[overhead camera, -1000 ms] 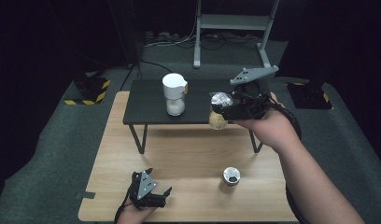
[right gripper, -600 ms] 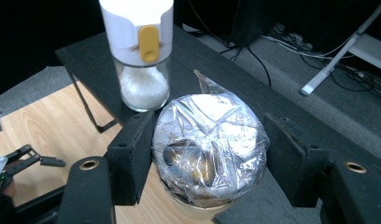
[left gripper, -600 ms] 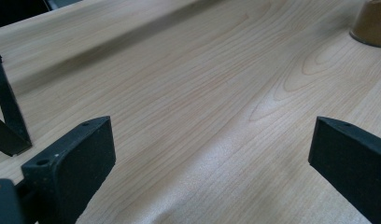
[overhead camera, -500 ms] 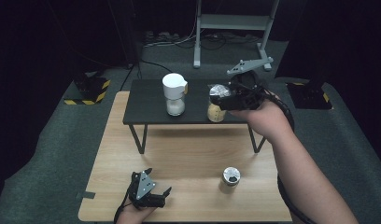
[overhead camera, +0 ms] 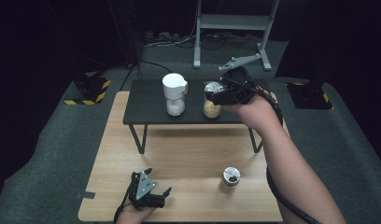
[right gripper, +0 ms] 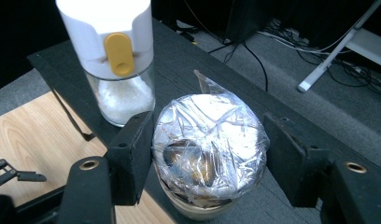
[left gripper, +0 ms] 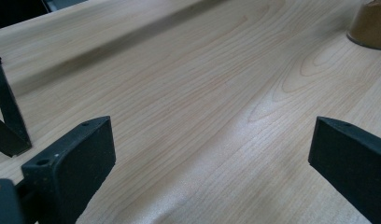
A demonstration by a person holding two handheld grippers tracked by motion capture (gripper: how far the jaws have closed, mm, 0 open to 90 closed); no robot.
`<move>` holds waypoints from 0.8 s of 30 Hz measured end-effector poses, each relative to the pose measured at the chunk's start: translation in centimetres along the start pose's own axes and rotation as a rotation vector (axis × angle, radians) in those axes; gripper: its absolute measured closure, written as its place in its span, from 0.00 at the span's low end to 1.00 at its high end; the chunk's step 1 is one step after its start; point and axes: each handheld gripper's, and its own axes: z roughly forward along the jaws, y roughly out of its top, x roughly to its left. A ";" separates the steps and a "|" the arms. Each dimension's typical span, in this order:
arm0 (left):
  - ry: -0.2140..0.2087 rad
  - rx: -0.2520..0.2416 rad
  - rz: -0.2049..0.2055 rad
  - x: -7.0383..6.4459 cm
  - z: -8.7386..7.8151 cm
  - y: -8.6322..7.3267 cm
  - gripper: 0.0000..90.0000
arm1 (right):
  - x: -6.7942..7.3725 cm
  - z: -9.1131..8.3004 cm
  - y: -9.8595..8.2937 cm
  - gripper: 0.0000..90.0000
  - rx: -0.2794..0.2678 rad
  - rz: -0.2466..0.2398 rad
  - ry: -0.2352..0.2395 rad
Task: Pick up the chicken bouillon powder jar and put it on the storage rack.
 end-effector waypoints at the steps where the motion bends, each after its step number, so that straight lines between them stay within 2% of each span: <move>1: -0.001 0.000 -0.001 0.0 0.0 0.0 0.01 | -0.1 0.1 0.0 0.41 0.000 0.000 -0.001; 9: -0.001 -0.002 -0.003 0.0 0.0 0.0 0.01 | -0.6 0.9 0.2 0.40 0.002 0.011 -0.014; 24: -0.001 -0.004 -0.005 0.0 -0.1 0.0 0.01 | -0.4 1.8 0.6 0.40 -0.005 0.007 -0.020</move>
